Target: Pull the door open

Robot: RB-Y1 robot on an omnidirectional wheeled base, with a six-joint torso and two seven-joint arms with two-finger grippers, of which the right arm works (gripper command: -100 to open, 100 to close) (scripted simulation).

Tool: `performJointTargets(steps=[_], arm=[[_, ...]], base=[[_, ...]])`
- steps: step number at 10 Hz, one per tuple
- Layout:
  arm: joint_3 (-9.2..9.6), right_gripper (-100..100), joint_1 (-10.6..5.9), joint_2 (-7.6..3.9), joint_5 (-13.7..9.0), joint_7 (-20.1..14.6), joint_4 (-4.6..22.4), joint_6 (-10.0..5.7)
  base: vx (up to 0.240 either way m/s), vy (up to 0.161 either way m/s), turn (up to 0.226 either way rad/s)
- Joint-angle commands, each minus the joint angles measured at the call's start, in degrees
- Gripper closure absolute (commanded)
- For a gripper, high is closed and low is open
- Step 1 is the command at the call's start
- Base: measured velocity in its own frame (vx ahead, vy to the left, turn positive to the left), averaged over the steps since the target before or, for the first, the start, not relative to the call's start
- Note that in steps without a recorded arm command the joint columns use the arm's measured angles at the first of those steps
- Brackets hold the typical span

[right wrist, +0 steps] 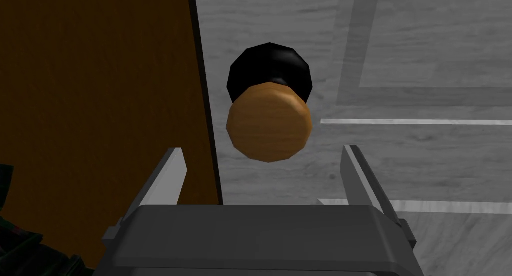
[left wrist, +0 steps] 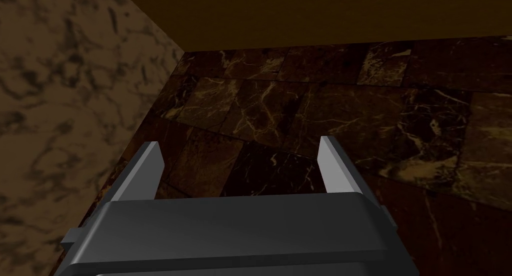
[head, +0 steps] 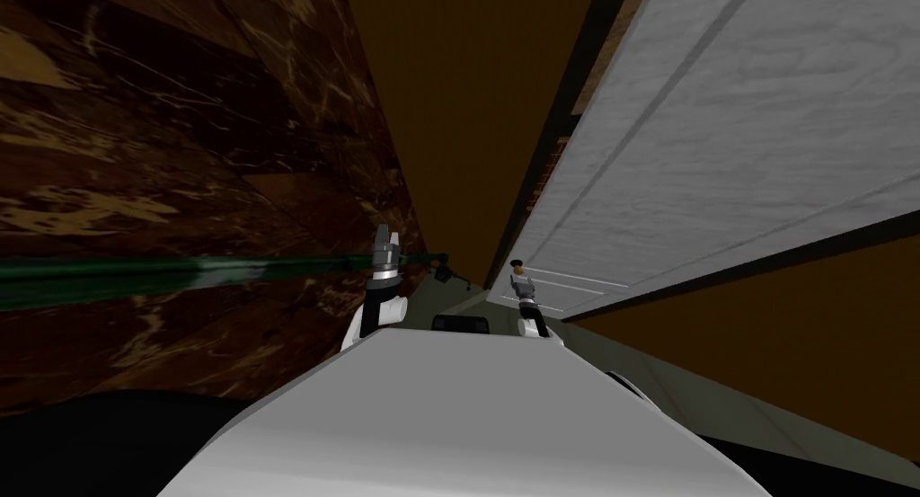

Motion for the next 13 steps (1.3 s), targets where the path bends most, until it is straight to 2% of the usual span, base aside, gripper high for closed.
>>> performJointTargets(steps=[1,3,4,5,10,11,13], arm=[[-0.77,-100,1.37,-1.08,-0.49,-0.71,-0.85,-0.27],[-1.31,-100,1.76,-2.06,-0.83,-1.84,-0.03,-1.01],[-1.08,-100,1.2,-1.52,-0.67,-1.46,0.41,-1.01],[-1.08,100,1.2,-1.52,-0.67,-1.46,0.41,-1.01],[-1.08,100,1.2,-1.52,-0.67,-1.46,0.41,-1.01],[-0.08,100,1.71,-2.43,-0.27,-2.78,0.34,-1.48],[0.83,100,2.09,-3.16,0.1,-3.96,0.17,-2.03]], base=[[0.221,-0.001,0.148],[0.211,-0.002,0.104],[0.1,0.002,0.016],[-0.013,-0.008,-0.033],[-0.019,-0.003,0.003],[-0.132,-0.019,0.096],[-0.186,-0.055,0.087]])
